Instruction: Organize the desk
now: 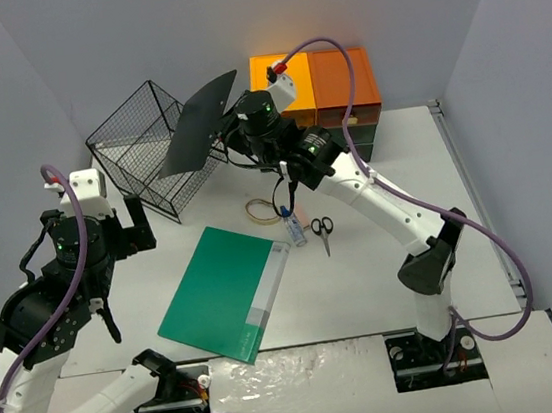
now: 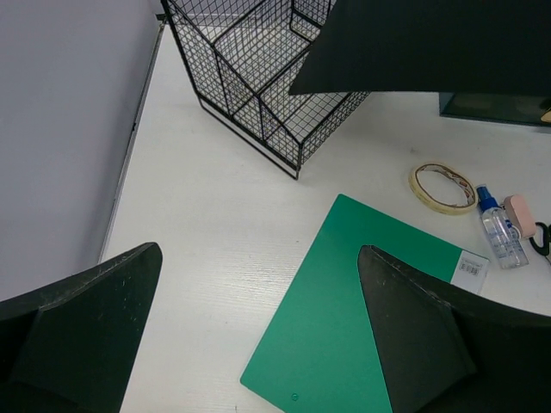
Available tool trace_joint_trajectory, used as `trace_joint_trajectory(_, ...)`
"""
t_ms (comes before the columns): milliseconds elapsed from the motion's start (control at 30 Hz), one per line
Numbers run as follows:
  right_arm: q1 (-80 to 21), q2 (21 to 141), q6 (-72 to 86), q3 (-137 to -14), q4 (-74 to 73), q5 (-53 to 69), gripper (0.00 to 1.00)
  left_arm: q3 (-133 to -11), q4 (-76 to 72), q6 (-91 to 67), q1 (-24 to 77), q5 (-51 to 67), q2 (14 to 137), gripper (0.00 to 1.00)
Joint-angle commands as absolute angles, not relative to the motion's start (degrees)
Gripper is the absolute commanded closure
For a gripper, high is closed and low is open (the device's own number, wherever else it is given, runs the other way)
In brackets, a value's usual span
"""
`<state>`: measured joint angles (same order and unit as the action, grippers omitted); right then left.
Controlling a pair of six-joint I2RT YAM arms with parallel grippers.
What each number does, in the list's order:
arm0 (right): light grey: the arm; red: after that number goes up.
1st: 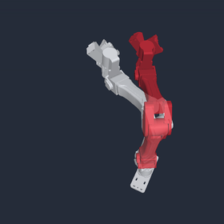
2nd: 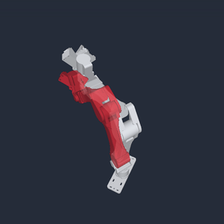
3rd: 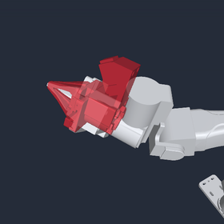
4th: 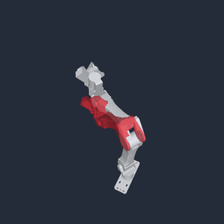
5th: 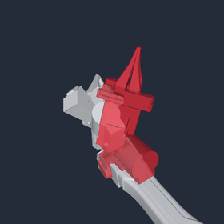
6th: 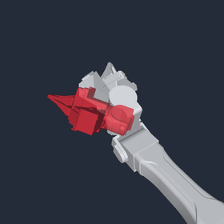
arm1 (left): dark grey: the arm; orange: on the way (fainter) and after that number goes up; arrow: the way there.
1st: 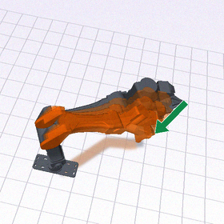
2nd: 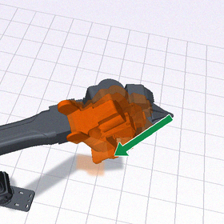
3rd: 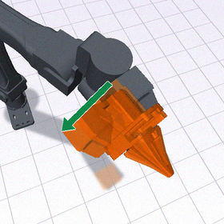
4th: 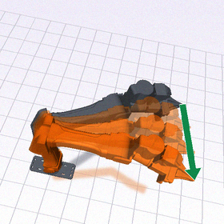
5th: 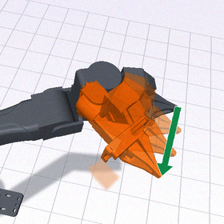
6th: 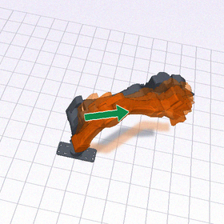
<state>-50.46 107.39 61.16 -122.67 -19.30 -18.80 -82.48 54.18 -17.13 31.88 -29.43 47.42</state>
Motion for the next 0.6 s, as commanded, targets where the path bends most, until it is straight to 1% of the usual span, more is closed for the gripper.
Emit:
trace_joint_trajectory(0,-48.92,109.71,66.6,-123.68,-3.22,-12.79,1.0,-84.35,53.36,-17.67,32.26,-29.59,47.31,0.03)
trace_joint_trajectory(200,-47.08,113.91,73.08,-122.95,8.66,-8.21,1.0,-83.14,54.62,-18.84,32.26,-29.25,46.56,0.03)
trace_joint_trajectory(567,-46.73,115.57,76.52,-121.75,15.47,-13.07,1.0,-84.27,56.15,-17.82,32.26,-29.27,45.82,0.03)
